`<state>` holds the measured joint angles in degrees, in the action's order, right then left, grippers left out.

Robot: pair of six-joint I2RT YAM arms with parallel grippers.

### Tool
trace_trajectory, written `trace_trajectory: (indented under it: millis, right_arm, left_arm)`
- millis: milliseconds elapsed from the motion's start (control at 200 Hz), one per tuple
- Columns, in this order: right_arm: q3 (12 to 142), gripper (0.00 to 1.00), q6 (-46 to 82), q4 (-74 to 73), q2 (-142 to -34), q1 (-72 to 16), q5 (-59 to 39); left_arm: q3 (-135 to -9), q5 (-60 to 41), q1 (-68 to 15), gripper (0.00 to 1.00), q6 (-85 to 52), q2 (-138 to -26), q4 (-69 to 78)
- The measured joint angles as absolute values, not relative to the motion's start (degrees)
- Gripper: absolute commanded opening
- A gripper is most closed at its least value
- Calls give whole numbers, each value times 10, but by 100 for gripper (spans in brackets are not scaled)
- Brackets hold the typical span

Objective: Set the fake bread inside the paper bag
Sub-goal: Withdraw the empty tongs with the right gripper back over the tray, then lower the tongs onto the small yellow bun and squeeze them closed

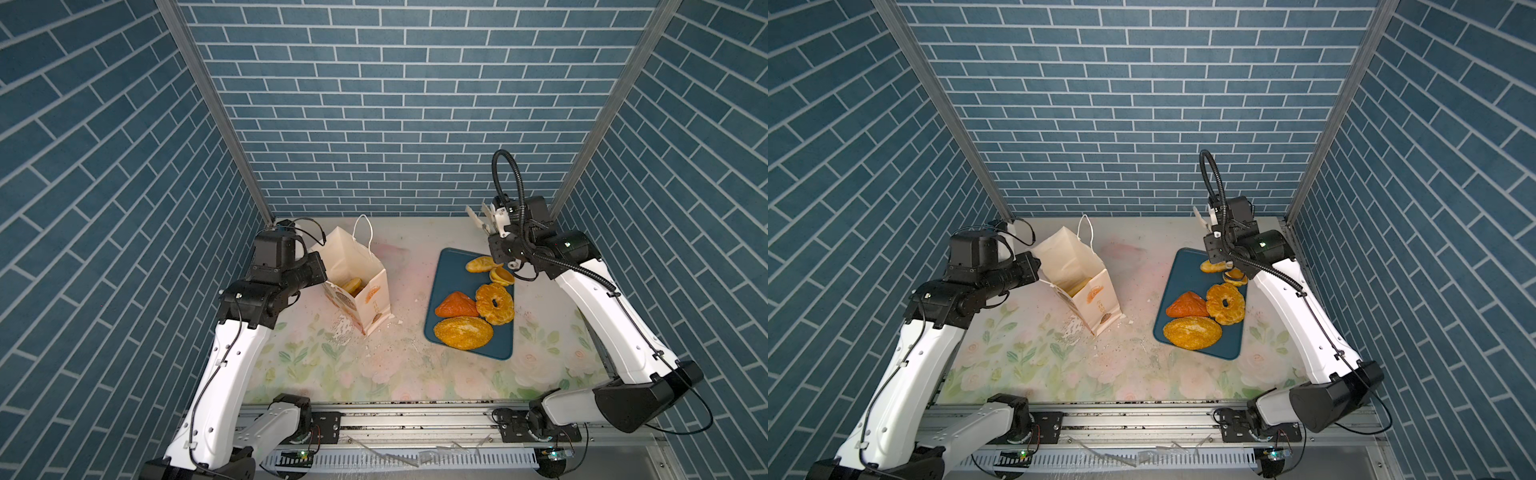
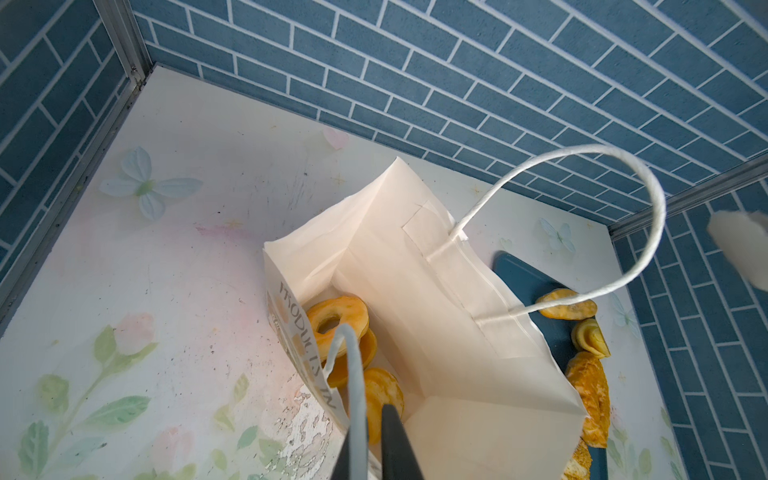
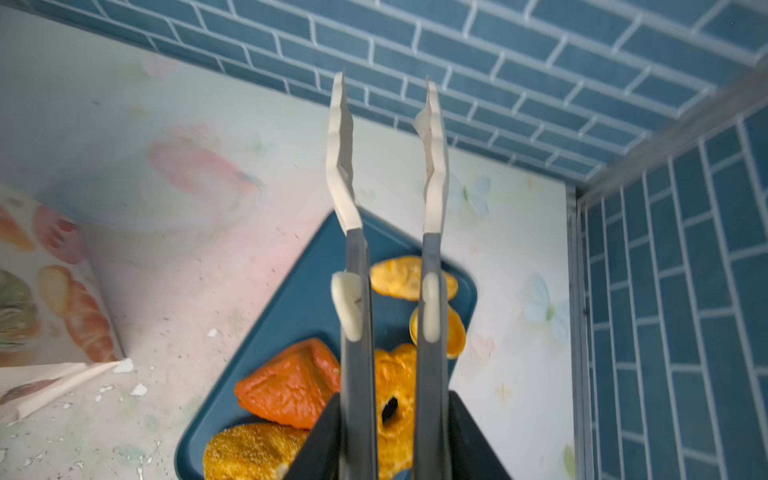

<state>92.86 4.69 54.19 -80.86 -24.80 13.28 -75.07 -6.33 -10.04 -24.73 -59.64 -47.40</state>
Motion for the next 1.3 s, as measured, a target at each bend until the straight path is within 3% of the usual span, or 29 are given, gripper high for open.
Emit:
trace_trajectory:
  millis: [290, 1140, 1295]
  right_arm:
    - [854, 40, 89, 599, -844, -174, 89]
    - [810, 42, 92, 606, -912, -158, 100]
    - [809, 39, 91, 598, -920, -158, 117]
  left_arm:
    - [-751, -63, -100, 12, -244, -596, -474]
    - [-751, -63, -100, 11, -241, -598, -474]
    - [-751, -63, -100, 12, -242, -598, -474]
